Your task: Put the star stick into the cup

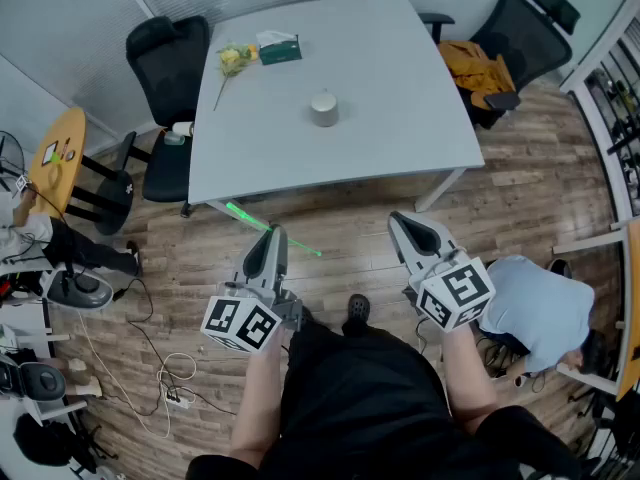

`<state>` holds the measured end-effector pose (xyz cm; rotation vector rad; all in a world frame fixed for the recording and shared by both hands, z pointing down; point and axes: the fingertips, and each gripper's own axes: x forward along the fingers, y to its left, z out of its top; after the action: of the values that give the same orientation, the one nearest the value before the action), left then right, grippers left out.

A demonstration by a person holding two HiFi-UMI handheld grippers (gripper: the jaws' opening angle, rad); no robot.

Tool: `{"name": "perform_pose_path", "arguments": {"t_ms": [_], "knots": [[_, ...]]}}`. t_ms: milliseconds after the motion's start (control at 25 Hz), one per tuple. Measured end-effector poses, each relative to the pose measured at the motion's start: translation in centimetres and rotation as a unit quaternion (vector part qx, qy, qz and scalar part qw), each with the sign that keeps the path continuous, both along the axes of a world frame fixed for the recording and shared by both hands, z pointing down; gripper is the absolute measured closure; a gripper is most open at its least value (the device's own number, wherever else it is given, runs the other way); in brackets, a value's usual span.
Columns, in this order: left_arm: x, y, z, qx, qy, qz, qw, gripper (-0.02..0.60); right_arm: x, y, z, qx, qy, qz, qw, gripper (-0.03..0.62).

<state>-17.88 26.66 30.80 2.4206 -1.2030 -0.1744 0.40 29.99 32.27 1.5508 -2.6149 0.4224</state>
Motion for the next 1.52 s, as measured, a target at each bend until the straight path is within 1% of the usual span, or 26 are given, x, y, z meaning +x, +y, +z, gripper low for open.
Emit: {"name": "perform_pose_path", "arguments": {"t_ms": [160, 360, 520, 720, 960, 1280, 1520], "knots": [[0.2, 0.4, 0.1, 0.001, 0.004, 0.002, 1.0000, 0.578, -0.2, 0.7, 0.2, 0.002, 0.005, -0.007, 1.000, 0.586], [0.9, 0.6, -0.3, 0.003, 0.002, 0.005, 1.0000, 0.578, 0.5, 1.2, -0.2, 0.005, 0.009, -0.002, 1.000, 0.586], [1.7, 0.7, -0.4, 0.007, 0.000, 0.009, 0.9999, 0.578, 1.5, 1.5, 0.0, 0.004, -0.004, 0.008, 1.000, 0.586], [2.6, 1.1, -0.3, 0.003, -0.005, 0.016, 0.9999, 0.578, 2.8, 2.0, 0.5, -0.005, -0.022, 0.027, 0.999, 0.585], [3.5, 0.9, 0.2, -0.002, -0.010, 0.028, 0.9995, 0.578, 3.7, 2.3, 1.3, -0.013, -0.028, 0.040, 0.999, 0.585], [4.0, -1.1, 0.4, -0.011, -0.007, 0.037, 0.9992, 0.578, 4.0, 0.7, 1.7, -0.022, -0.029, 0.045, 0.998, 0.585], [3.8, -4.4, 0.6, -0.013, 0.001, 0.039, 0.9992, 0.578, 3.7, -2.2, 1.7, -0.028, -0.025, 0.049, 0.998, 0.585]]}}
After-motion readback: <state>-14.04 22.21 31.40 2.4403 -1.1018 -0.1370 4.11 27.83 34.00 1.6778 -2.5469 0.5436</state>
